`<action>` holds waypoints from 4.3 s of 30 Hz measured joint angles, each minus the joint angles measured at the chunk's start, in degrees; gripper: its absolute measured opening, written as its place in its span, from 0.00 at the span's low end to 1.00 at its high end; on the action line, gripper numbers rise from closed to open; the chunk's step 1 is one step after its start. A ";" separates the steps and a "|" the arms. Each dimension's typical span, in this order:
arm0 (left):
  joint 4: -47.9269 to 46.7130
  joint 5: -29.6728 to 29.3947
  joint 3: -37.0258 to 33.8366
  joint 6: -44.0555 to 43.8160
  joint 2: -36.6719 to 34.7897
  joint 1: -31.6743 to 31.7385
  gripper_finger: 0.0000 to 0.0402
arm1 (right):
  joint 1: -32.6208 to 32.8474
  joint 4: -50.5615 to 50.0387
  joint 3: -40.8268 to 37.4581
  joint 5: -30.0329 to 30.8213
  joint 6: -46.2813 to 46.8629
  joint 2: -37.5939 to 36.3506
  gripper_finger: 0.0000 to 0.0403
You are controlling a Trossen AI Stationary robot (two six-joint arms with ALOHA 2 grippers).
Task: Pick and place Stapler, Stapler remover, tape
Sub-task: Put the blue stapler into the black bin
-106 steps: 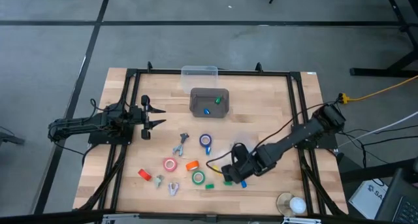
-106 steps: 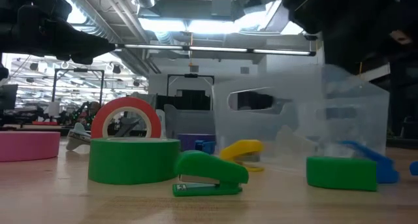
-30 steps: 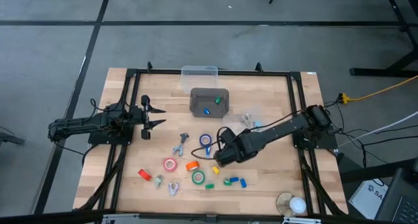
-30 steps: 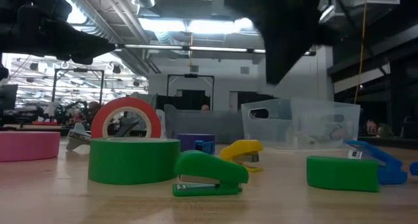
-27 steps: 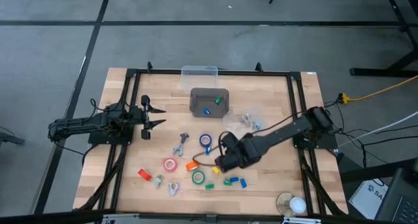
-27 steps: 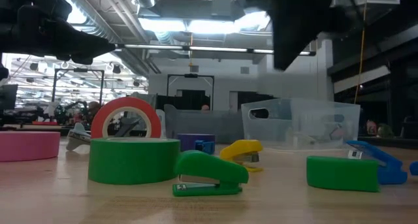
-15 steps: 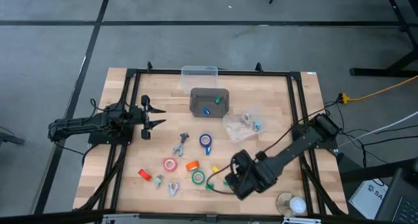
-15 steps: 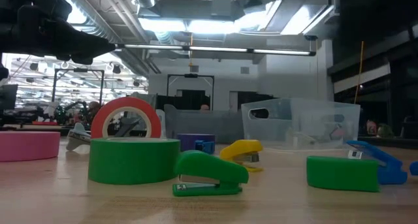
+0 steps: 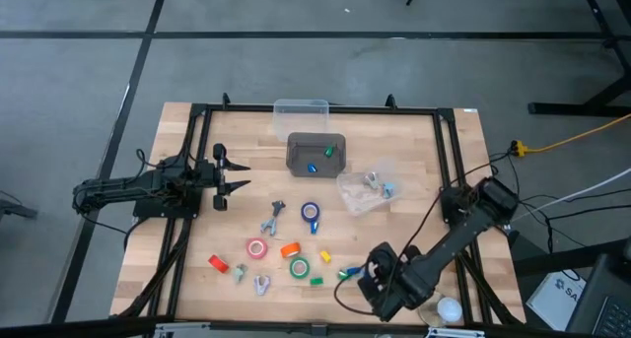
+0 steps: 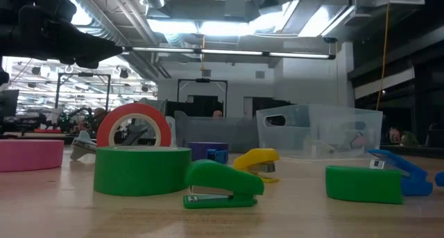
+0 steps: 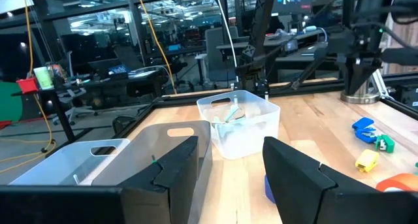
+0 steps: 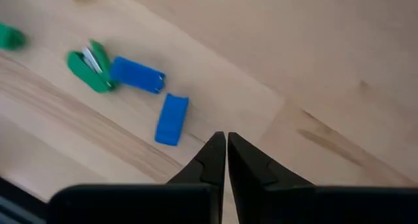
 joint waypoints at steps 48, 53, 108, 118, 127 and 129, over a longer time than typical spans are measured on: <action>0.00 0.00 0.01 0.00 0.00 0.02 0.42 | 2.52 18.51 -7.47 1.66 -5.71 0.04 0.72; 0.00 0.00 -0.01 0.00 0.00 0.00 0.42 | 1.51 20.54 -9.77 3.38 -4.91 0.04 0.72; 0.00 0.00 -0.01 0.00 0.00 0.00 0.42 | -9.06 24.33 -12.64 -0.66 -3.22 1.57 0.19; 0.00 0.00 0.01 0.00 0.00 0.01 0.42 | -14.22 19.41 -6.57 -0.28 -14.10 1.49 0.19; 0.00 0.00 -0.01 0.00 0.00 0.00 0.42 | -20.67 11.61 4.45 7.50 -29.68 1.38 0.19; 0.00 0.00 0.01 0.00 0.00 0.01 0.42 | -22.15 10.27 6.93 8.21 -33.31 1.34 0.19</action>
